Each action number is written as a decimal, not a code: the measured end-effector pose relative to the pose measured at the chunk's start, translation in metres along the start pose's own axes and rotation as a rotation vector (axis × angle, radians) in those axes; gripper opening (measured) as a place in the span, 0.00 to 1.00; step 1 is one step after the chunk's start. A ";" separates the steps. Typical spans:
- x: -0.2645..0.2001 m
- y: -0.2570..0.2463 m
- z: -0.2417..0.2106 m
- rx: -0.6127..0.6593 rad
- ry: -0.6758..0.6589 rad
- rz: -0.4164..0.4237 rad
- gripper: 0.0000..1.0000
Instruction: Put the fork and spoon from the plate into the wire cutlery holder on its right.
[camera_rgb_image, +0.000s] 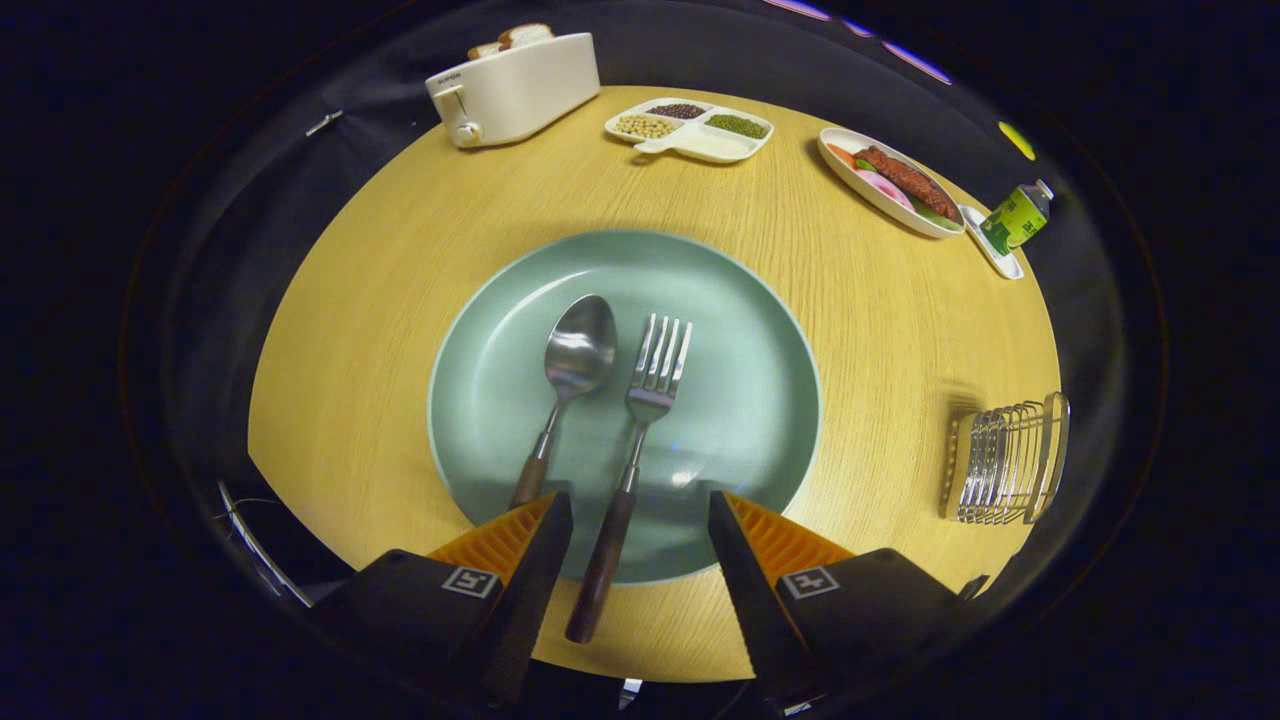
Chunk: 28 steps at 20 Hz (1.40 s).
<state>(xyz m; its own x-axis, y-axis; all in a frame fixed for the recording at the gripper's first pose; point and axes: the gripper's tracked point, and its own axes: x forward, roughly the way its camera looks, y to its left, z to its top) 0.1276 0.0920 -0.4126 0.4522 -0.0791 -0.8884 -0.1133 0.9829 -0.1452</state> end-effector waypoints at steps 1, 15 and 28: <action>0.001 0.001 -0.003 -0.004 0.013 0.004 0.79; -0.006 -0.020 0.002 0.027 0.083 0.092 0.09; -0.140 -0.123 0.006 0.025 0.020 0.198 0.09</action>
<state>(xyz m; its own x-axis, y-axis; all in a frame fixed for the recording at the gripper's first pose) 0.0834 -0.0169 -0.2680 0.4053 0.1127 -0.9072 -0.1763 0.9834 0.0434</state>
